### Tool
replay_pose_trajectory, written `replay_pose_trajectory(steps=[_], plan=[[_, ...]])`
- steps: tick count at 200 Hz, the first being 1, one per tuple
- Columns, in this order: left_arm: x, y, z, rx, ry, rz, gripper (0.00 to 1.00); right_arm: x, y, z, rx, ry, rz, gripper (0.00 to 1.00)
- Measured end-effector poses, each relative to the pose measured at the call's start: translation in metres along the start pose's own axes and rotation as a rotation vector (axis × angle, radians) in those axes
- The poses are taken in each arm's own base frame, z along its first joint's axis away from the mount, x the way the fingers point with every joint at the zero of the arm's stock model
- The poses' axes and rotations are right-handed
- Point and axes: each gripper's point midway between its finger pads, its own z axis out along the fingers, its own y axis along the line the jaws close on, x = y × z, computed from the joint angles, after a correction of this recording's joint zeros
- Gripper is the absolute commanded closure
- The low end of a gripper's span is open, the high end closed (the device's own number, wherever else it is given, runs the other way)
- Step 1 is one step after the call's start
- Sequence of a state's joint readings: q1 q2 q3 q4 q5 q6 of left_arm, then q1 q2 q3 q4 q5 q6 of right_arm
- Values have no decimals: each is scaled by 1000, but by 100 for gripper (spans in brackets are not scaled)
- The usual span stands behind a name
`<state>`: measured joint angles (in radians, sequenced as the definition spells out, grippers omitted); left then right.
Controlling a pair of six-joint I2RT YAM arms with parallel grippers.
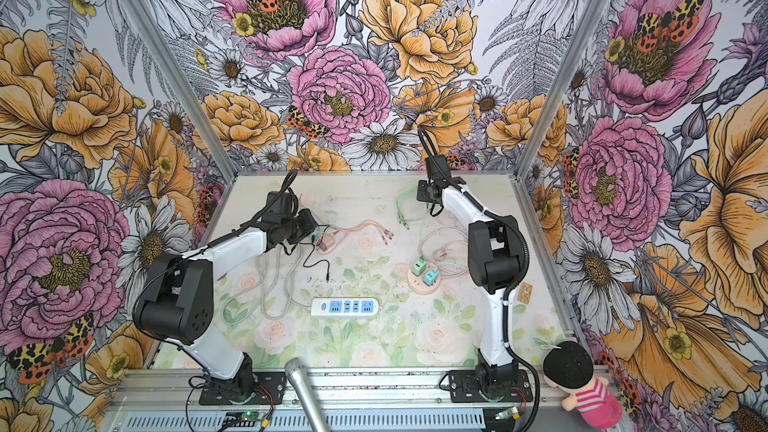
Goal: Insert the plug
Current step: 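Carry the green cable farther away with the right gripper while the left moves, then lower the green cable onto the far table area and open the right gripper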
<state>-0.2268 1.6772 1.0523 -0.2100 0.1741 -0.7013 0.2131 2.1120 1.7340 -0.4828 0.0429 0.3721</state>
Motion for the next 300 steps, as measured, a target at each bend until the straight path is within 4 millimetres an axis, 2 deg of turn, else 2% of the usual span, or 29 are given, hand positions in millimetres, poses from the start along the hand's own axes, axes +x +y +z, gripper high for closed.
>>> replay_pose_trajectory(steps=[32, 56, 77, 99, 136, 148, 167, 215, 257, 300], plan=[[5, -5, 5, 7, 18, 9, 100, 2, 1, 1, -6, 4, 7, 60], [8, -12, 6, 20, 26, 20, 100, 16, -4, -1, 2, 30, 8, 59], [8, -25, 4, 43, 26, 34, 100, 24, -8, -11, 6, 41, 9, 58], [8, -38, 2, 61, 28, 56, 100, 23, -9, -35, -5, 21, 8, 58], [17, -56, -6, 75, 54, 114, 100, 8, -9, -91, -32, -67, 12, 57], [17, -67, -10, 91, 60, 142, 100, 6, -8, -107, -47, -92, 14, 57], [15, -88, -17, 124, 59, 194, 100, 7, -7, -121, -72, -107, 16, 57], [19, -142, -31, 235, 81, 305, 100, 27, 5, -127, -158, -62, 0, 57], [33, -160, -10, 261, 149, 336, 100, 42, 17, -132, -223, -33, -33, 57], [30, -179, 13, 297, 180, 349, 100, 47, 24, -143, -280, -47, -41, 57]])
